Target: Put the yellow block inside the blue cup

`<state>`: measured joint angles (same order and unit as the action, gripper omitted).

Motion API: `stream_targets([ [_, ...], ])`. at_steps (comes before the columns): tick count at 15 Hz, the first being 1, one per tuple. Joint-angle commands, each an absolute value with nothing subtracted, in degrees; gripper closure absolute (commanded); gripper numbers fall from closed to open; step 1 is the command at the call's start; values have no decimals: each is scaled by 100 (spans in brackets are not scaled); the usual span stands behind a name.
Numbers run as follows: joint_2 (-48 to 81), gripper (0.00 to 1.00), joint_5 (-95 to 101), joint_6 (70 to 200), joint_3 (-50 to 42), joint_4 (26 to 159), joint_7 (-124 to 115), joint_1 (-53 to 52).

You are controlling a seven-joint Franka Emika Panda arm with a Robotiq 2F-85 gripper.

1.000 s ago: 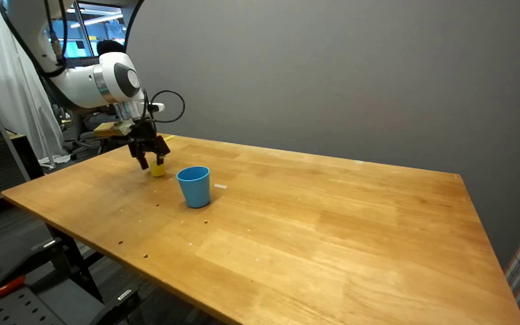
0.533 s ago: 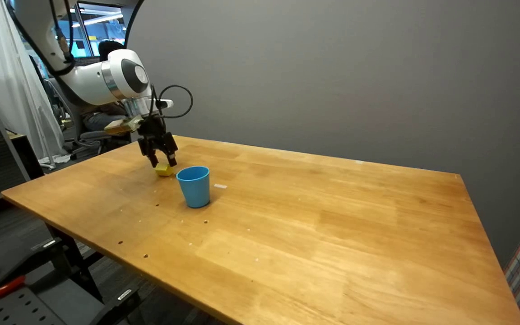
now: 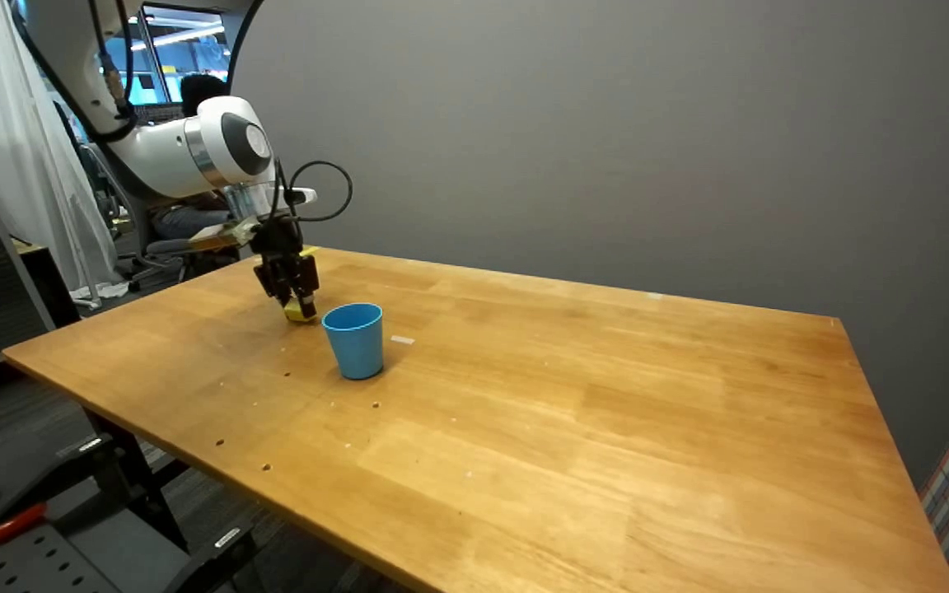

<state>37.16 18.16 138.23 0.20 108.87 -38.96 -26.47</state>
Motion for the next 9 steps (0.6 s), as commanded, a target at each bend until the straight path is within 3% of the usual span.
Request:
stream_targets([
  [1, 3148, 79, 1914, 13519, -188, 11269, -4100, -2716],
  [9, 1164, 79, 2760, 11805, -484, 12513, -5509, -2303],
])
